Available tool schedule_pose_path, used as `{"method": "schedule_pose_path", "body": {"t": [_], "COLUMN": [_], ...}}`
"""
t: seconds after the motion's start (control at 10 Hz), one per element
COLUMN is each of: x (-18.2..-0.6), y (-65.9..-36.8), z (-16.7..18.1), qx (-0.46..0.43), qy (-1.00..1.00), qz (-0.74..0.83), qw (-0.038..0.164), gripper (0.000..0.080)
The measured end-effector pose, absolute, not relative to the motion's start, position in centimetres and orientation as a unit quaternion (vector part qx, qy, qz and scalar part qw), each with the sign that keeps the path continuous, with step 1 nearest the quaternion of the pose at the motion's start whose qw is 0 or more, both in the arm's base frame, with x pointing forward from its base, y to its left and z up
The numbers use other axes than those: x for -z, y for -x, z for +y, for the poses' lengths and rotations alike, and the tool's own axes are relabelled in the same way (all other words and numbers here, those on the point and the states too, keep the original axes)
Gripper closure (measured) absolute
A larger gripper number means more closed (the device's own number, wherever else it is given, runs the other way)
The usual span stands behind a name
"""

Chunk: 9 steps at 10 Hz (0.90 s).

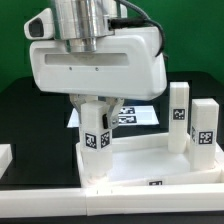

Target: Assemble desk

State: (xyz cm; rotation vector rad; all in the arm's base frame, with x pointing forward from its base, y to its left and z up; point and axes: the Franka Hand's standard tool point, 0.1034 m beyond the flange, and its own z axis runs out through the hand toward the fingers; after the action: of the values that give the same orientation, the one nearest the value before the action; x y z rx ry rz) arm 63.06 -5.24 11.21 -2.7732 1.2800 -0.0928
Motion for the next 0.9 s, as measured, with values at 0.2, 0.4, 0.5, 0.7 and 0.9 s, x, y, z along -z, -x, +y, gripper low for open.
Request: {"method": "schedule_pose_path", "body": {"t": [0.2,0.4,0.5,0.7,0.9], "x": [-10.75,-10.58,-10.59,-10.58,-10.60], "y": [-62.94,-63.10,-63.12,-63.11,-62.88], "z": [-5.34,-4.87,-4.81,-4.79,-4.54], "qx": [0.011,-0.009,-0.013,-0.012,-0.005], "qy": [0.805,0.680,0.647,0.653,0.748], "qz": [0.590,0.728,0.757,0.751,0.659], "qw": [0.057,0.092,0.093,0.091,0.081], "gripper": [0.0511,0.0511,0.0511,0.0495,0.0289]}}
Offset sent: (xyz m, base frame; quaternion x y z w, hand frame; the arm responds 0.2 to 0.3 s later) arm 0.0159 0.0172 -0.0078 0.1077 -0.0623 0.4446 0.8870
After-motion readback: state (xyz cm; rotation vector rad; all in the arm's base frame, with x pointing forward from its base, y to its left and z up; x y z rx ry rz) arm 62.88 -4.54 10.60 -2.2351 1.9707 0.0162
